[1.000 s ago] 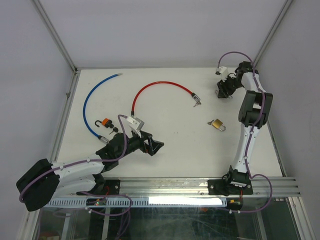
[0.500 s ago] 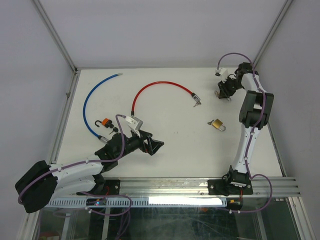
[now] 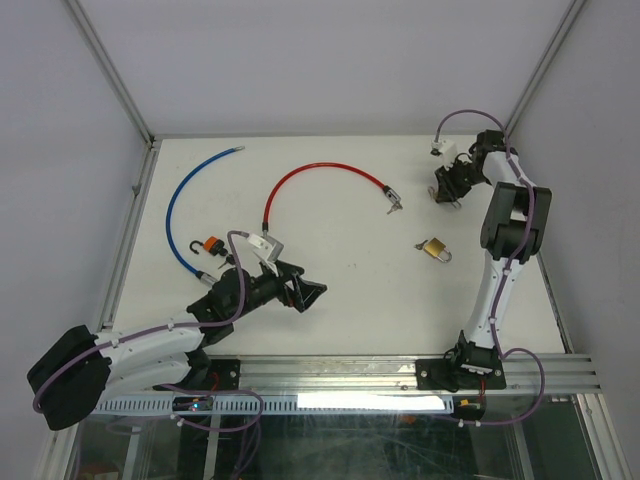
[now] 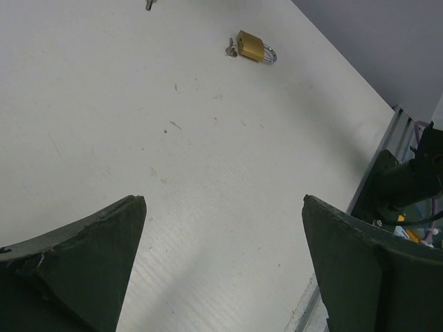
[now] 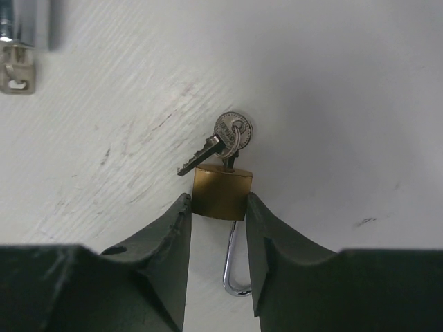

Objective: Lock with the key
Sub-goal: Place the key at the center of the board.

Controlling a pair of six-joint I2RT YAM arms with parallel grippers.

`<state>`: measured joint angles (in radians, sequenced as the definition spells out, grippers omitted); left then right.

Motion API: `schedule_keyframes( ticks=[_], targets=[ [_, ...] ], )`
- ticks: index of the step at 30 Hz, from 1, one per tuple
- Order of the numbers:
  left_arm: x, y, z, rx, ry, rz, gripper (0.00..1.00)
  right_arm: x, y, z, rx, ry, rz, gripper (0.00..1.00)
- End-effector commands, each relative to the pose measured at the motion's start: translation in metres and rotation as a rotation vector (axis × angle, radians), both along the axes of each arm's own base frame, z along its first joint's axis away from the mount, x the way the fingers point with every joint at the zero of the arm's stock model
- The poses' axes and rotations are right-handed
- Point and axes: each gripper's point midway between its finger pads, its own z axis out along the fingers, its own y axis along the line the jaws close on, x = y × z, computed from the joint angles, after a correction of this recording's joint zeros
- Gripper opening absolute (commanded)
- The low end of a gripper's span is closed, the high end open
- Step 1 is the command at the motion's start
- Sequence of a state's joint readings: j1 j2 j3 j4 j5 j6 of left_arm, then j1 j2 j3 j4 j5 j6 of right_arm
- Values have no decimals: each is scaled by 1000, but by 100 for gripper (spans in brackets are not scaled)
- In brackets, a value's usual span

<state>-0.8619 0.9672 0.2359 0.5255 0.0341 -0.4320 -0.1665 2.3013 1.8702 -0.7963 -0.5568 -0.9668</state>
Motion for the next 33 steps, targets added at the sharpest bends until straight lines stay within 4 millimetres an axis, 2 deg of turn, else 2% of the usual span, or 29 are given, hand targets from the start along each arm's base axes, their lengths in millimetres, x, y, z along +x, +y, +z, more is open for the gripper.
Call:
schedule_keyframes(
  ticks=[1,7,14,20,25,28,33],
  targets=[
    [-4,-1,21,-80,-50,-29,99,2,14,57,53,-114,5,0],
    [-10,-3,25,-103,-61,-61,99,-21,27,71,110,-104,7,0],
    [-21,-2,37,-156,-115,-105,99,-69,55,83,174,-68,62,0],
    [-26,-2,46,-217,-119,-120,97,-134,113,100,118,-114,259,0],
    [-21,-4,49,-249,-57,-91,79,-190,178,115,92,-192,443,0],
    [-17,-2,52,-281,-14,-62,73,-218,212,123,63,-247,535,0],
    [-17,2,65,-434,89,-25,60,-246,247,127,107,-284,592,0]
  ],
)
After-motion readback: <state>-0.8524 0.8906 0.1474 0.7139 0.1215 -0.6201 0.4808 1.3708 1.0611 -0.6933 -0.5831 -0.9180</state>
